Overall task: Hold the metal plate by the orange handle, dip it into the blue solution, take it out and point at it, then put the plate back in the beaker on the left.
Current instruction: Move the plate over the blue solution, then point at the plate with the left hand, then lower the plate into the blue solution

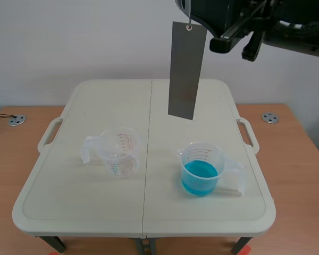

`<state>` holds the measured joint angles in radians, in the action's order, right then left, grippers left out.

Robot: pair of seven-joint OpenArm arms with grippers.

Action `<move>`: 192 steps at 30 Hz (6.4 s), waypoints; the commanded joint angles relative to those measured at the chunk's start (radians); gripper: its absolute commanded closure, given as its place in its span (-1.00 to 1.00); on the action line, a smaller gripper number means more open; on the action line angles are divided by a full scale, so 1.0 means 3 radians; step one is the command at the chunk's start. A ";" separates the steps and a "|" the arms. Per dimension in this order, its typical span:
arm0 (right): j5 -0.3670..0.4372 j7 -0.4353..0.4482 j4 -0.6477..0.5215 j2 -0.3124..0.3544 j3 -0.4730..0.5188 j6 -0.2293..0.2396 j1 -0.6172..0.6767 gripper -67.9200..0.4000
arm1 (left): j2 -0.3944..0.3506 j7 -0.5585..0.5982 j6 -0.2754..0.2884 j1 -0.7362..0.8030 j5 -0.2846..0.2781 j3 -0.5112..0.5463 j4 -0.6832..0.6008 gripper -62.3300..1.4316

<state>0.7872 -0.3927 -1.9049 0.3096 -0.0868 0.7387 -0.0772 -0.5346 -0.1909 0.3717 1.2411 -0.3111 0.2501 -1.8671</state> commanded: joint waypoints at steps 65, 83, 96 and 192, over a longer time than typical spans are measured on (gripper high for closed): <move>0.0743 -0.0017 -0.0061 0.0610 0.0554 0.0023 0.0552 0.96 | 0.0006 0.0020 0.0020 0.0009 -0.0022 0.0003 -0.0032 0.82; 0.0743 -0.0017 -0.0061 0.0610 0.0554 0.0023 0.0552 0.96 | 0.0005 0.0478 0.0070 -0.0530 -0.0020 -0.0017 -0.0034 0.82; 0.0743 -0.0017 -0.0061 0.0612 0.0554 0.0023 0.0552 0.96 | 0.0000 -0.0235 0.0144 -0.2447 -0.0020 -0.0785 -0.0034 0.82; 0.0717 -0.0017 -0.0061 0.0610 0.0554 0.0023 0.0552 0.96 | 0.1291 -0.0774 0.0445 -0.4812 0.0678 -0.2560 0.1558 0.83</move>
<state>0.9916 -0.4171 -1.9049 0.4793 0.0750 0.7380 0.1028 -0.1524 -0.4374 0.5026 -0.1944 -0.1013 -0.5186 -1.3853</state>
